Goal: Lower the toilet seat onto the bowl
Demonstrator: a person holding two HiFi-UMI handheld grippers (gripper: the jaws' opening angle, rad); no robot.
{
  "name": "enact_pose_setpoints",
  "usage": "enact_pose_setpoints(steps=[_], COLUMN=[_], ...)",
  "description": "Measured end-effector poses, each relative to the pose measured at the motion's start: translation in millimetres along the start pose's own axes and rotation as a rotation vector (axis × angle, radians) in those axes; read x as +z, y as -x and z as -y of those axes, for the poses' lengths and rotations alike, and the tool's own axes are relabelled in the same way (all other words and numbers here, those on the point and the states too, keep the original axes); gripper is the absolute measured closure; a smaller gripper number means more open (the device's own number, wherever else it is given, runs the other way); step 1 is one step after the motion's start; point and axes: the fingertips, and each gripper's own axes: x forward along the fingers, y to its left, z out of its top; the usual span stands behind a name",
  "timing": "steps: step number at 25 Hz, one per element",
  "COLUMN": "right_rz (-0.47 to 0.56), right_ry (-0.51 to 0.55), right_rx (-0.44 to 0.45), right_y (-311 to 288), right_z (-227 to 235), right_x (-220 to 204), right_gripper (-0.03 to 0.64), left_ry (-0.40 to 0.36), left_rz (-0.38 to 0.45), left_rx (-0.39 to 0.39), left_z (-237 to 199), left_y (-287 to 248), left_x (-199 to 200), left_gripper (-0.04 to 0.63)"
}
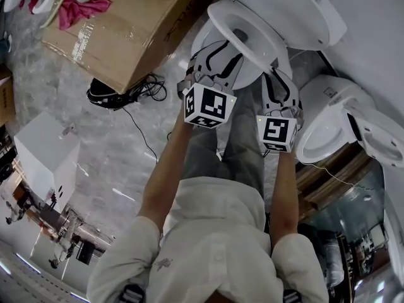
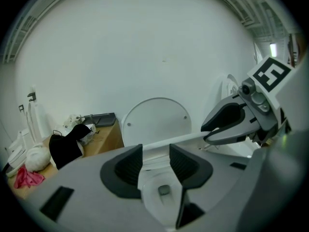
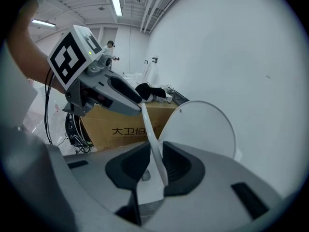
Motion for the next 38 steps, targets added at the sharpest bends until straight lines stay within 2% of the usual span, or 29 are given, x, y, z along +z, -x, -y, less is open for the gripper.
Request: enact_pose_setpoints(steps=[38], right_rz=[-0.083], right_ry=[0.069], right_rx=[0.159], right_y=[-11], right_z=[-119], right_x=[-64], right_gripper=[0.503], left_ry=[0.141], left_rz=[-0.104], left_rx=[0.023], left_z=[17], left_y=[38], left_x=[-136], left_gripper=[0.405])
